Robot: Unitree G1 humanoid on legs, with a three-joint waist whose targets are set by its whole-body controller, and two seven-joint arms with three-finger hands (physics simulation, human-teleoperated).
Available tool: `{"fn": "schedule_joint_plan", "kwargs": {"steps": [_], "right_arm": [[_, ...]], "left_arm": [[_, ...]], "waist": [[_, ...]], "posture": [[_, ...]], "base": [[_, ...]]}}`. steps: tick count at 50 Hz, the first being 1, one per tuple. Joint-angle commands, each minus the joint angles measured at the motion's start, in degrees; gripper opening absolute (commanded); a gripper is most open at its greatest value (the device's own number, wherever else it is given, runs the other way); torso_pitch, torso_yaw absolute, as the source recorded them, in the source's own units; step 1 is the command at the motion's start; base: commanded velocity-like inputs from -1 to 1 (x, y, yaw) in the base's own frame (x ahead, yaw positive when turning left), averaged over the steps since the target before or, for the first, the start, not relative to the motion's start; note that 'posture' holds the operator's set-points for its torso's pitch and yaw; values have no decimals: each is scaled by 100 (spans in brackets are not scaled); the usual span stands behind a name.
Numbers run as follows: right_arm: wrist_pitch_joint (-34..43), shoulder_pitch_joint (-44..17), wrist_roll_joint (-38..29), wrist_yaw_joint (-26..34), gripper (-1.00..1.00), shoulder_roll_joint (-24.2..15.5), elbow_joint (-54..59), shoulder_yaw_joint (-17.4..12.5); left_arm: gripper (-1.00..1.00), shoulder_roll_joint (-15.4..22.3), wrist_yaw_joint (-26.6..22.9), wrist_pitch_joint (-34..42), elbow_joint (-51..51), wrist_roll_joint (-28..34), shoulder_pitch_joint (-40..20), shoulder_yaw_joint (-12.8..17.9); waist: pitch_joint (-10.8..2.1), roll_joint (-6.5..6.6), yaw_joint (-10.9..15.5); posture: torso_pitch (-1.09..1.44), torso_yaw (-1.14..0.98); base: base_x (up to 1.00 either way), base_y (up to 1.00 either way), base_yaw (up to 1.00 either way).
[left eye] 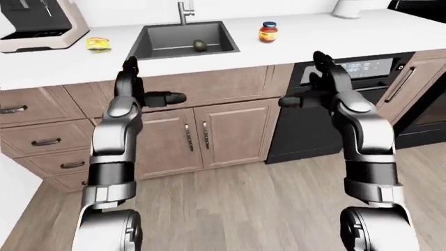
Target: Turn the sink spout to the right.
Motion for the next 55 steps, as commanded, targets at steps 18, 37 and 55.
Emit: {"fn": "schedule_joint_plan", "kwargs": {"steps": [18,37,55], "right_arm": [[514,-846,-161,197,100,-133,-341,108],[233,-1000,-238,228,100,-111,166,110],[190,-1287,-296,265,100,-82,520,180]], "left_arm": [[100,402,242,420,-667,-150,-485,164],[100,425,258,513,-792,-131,-483,173],[100,477,262,589,-869,-170,-472,205]], "waist": [[-142,374,4],[-155,-266,46],[-110,43,47]], "posture": [[0,0],[0,0],[0,0]], "base": [[15,0,0],[21,0,0],[21,0,0]]}}
